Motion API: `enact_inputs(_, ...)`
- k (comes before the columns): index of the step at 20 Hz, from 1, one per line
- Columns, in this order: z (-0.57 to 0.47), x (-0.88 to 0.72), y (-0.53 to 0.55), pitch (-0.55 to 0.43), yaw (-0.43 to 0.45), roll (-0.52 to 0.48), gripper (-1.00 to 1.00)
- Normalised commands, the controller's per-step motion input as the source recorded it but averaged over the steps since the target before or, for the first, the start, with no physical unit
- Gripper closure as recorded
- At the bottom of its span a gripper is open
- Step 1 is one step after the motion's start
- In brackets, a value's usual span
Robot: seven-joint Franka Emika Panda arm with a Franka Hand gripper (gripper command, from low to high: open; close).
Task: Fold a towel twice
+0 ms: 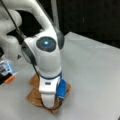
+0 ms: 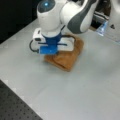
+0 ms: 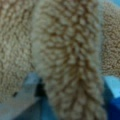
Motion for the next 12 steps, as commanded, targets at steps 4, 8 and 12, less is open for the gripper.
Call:
enact_inputs(4, -0.13, 0.07, -0.19, -0.071, 0.010, 0.229, 1.00)
enact_inputs(8, -0.14, 0.09, -0.16, -0.085, 0.019, 0.214, 1.00)
enact_inputs(12, -0.08, 0.11, -0.12, -0.093, -0.003, 0.177, 1.00)
